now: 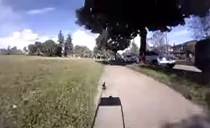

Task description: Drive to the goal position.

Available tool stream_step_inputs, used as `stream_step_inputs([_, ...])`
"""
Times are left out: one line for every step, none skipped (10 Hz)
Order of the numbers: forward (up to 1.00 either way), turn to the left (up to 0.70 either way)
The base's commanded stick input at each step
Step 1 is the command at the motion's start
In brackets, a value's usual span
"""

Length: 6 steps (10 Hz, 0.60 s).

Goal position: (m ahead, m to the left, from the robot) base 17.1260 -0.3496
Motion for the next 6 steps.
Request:
stream_step_inputs([1.00,0.00])
stream_step_inputs([1.00,0.00])
stream_step_inputs([1.00,0.00])
stream_step_inputs([1.00,0.00])
stream_step_inputs([1.00,0.00])
stream_step_inputs([1.00,0.00])
